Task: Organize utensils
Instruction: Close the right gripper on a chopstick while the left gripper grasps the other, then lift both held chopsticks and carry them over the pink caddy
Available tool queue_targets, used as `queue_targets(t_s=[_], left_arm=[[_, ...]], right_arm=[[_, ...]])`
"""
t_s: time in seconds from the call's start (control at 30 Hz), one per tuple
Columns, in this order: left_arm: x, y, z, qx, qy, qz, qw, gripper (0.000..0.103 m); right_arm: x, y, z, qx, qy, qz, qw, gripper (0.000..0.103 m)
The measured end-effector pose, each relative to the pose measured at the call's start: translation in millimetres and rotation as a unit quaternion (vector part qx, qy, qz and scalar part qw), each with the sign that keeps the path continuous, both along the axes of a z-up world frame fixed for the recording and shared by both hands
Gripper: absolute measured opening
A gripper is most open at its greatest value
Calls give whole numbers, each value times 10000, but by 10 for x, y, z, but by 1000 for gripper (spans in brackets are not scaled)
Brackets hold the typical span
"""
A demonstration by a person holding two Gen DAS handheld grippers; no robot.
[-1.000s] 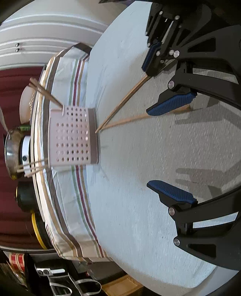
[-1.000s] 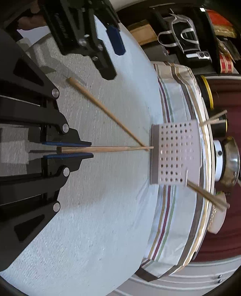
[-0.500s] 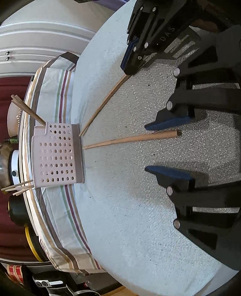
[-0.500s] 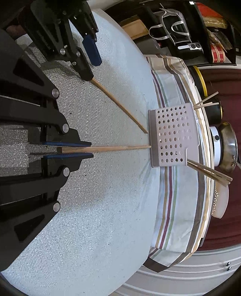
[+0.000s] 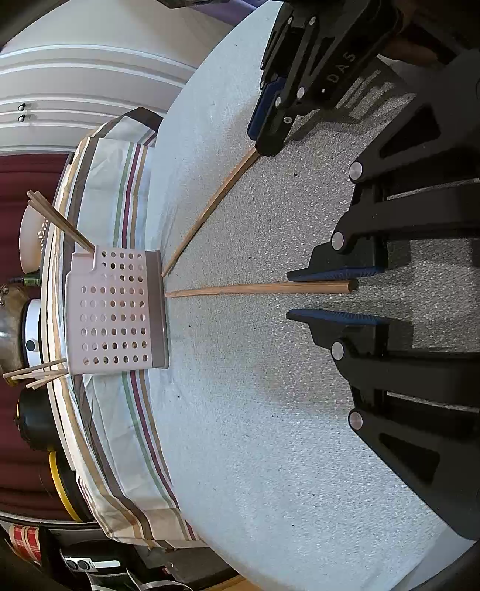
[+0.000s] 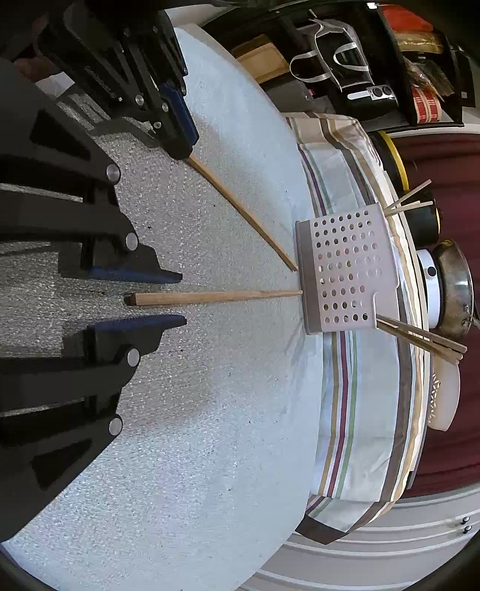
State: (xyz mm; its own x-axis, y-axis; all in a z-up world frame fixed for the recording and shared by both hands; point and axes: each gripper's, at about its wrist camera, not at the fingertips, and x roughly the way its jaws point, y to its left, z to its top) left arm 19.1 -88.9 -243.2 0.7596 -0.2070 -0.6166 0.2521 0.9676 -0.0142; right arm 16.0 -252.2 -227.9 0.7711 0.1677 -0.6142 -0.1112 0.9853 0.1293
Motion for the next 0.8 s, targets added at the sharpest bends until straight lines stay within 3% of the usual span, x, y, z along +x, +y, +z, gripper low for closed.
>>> queue_targets(t_s=[0.1,0.17,0.23,0.8], left_arm=[[-4,11,2,-59,4,-10,10000,15],[-2,23,4,-99,19,-31,9999,6],[-3,28,7,-125,31,-62,9999,6],[-107,242,350,-169,-523,203,9983,6]], right_arm=[[-13,-4,2,16,-1,22,10000,19],[-15,-5,1,11,12,21,10000,14],[-17,2,2,8,20,51,10000,8],[-178,9,333,-339,-637,-54,9974,7]])
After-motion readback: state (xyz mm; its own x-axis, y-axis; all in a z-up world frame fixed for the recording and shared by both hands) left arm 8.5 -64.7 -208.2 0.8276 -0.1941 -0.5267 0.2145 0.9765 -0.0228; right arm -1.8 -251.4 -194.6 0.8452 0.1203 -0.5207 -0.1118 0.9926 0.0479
